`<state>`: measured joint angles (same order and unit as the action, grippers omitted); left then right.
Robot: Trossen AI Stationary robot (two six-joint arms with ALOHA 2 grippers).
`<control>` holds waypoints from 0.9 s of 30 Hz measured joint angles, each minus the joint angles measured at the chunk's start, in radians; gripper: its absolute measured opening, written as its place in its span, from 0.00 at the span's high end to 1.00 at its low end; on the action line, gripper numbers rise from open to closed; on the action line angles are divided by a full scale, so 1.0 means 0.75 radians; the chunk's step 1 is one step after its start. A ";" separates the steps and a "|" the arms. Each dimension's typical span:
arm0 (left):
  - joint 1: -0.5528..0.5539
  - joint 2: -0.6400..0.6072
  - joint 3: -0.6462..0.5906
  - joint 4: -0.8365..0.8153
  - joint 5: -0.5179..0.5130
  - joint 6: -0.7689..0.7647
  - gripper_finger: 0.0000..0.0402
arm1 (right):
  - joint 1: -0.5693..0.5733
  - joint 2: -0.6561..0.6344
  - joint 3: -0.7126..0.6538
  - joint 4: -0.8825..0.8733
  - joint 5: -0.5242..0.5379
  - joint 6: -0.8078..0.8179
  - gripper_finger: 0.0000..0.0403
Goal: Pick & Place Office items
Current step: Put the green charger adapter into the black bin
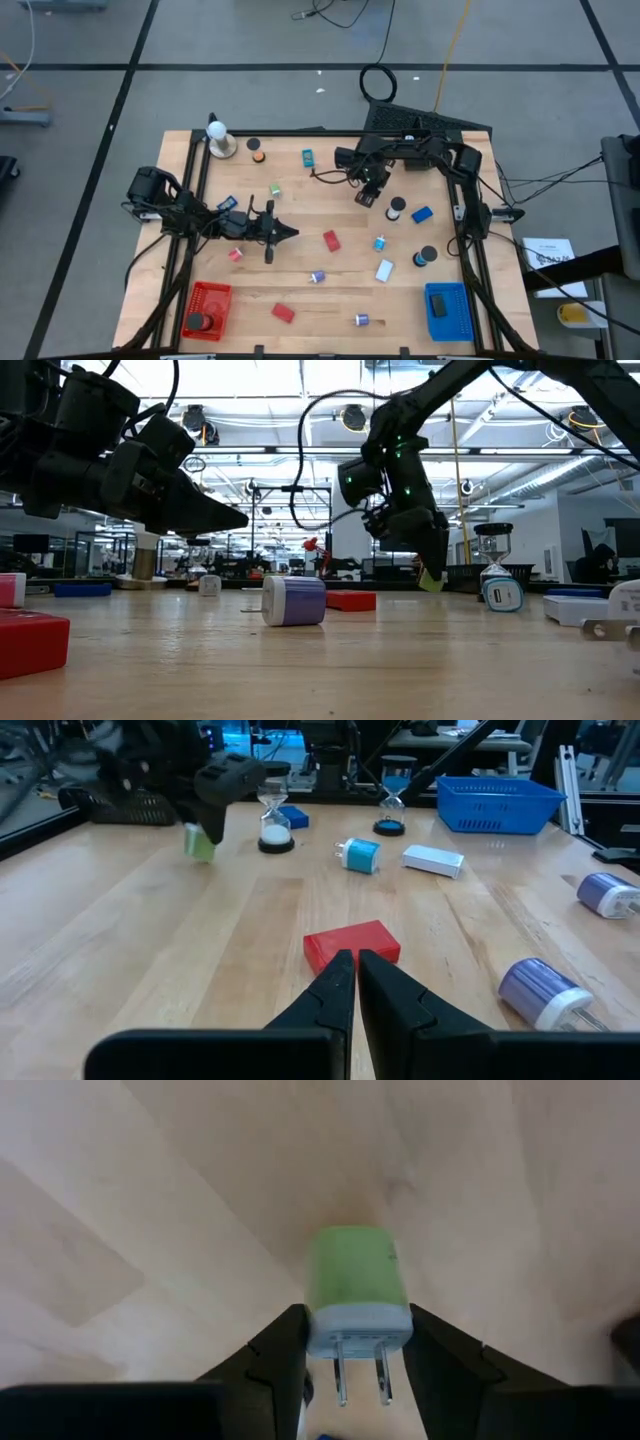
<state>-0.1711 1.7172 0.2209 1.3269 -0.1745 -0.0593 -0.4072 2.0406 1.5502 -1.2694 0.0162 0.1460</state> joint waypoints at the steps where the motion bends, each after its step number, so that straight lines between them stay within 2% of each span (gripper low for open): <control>1: 0.000 0.000 0.000 0.000 0.000 0.000 0.94 | -0.003 0.010 -0.002 -0.016 -0.009 0.002 0.67; 8: 0.000 0.000 0.000 -0.001 0.000 -0.002 0.94 | -0.008 0.045 -0.001 -0.027 -0.023 -0.020 0.66; 14: 0.000 0.000 0.000 0.000 0.000 0.002 0.94 | -0.004 0.048 -0.002 -0.008 0.074 -0.013 0.53; 19: 0.001 0.000 0.000 0.000 0.000 0.001 0.94 | 0.000 0.034 -0.003 -0.003 0.086 -0.032 0.45; 24: 0.001 0.000 0.000 -0.003 0.001 -0.002 0.94 | 0.014 -0.076 -0.003 -0.008 0.096 -0.011 0.41; 27: 0.000 0.000 0.000 -0.022 0.001 -0.003 0.94 | 0.027 -0.182 -0.011 0.025 0.159 0.028 0.40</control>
<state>-0.1710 1.7172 0.2207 1.3105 -0.1741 -0.0612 -0.3870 1.9039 1.5422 -1.2508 0.1357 0.1670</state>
